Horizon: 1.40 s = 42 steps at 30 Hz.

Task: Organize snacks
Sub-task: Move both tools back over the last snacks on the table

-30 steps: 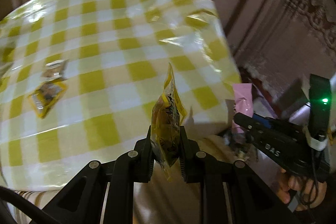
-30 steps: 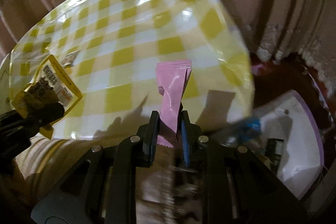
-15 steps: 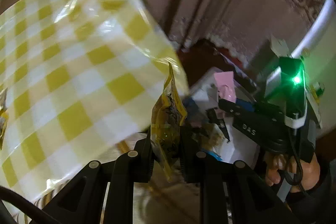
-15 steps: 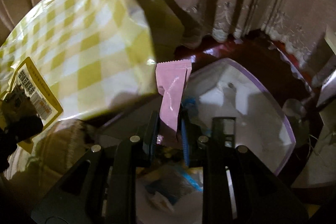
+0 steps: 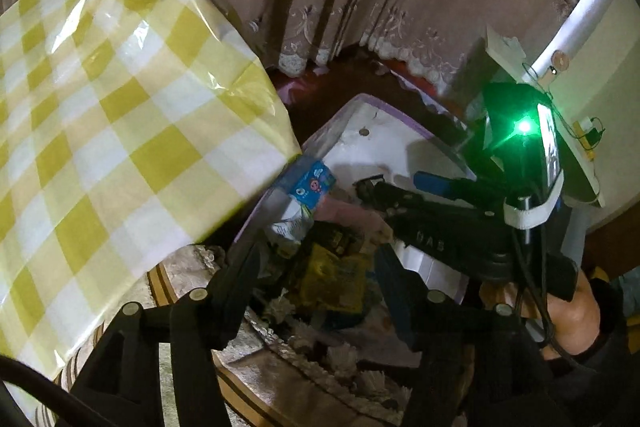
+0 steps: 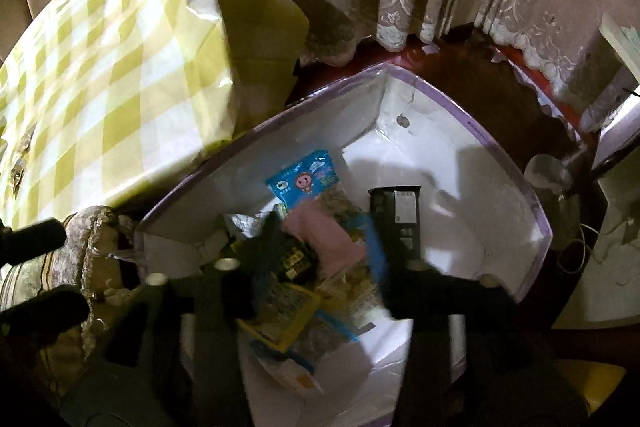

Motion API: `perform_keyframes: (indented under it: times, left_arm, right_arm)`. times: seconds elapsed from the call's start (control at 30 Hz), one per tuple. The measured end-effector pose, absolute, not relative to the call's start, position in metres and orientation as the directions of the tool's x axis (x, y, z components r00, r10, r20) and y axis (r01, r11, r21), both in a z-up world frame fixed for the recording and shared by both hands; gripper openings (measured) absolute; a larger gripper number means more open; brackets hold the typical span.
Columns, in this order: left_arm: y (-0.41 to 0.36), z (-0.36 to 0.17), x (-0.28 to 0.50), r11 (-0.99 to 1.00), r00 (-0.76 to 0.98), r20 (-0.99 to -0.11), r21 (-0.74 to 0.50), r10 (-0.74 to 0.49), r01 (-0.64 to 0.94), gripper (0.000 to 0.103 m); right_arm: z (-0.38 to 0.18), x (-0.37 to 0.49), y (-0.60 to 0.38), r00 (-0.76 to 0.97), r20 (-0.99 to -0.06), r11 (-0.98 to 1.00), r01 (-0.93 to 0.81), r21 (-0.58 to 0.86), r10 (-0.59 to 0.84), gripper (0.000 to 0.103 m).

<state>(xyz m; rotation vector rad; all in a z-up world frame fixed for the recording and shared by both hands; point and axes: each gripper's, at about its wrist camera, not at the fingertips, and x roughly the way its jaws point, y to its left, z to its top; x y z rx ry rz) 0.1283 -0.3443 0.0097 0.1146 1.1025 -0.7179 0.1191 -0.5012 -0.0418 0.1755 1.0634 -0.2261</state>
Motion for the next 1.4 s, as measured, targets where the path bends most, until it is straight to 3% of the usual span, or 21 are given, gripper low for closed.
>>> perform_keyframes:
  times: [0.47,0.67,0.9,1.13,1.4]
  left_arm:
    - [-0.332,0.012,0.130,0.802,0.287,-0.842,-0.249,-0.456,0.543,0.060]
    - [-0.299,0.016,0.136,0.831,0.316,-0.822,-0.299,-0.474,0.469,0.061]
    - [-0.160,0.013,0.149,0.871,0.446,-0.758,-0.475,-0.477,0.125,0.061]
    - [0.024,-0.020,0.153,0.744,0.592,-0.744,-0.578,-0.311,-0.336,0.060]
    - [0.081,-0.051,0.191,0.696,0.571,-0.773,-0.570,-0.276,-0.436,0.058]
  right_arm:
    - [-0.036,0.121,-0.480,0.473,-0.877,0.972,0.232,0.032,-0.085,0.056]
    - [-0.029,0.127,-0.466,0.486,-0.871,0.978,0.204,0.041,-0.065,0.058]
    - [-0.031,0.141,-0.432,0.487,-0.873,0.990,0.131,0.045,-0.025,0.059]
    - [-0.034,0.153,-0.404,0.482,-0.876,0.996,0.080,0.043,-0.001,0.060]
    - [-0.033,0.169,-0.384,0.481,-0.877,0.998,0.047,0.039,0.012,0.060]
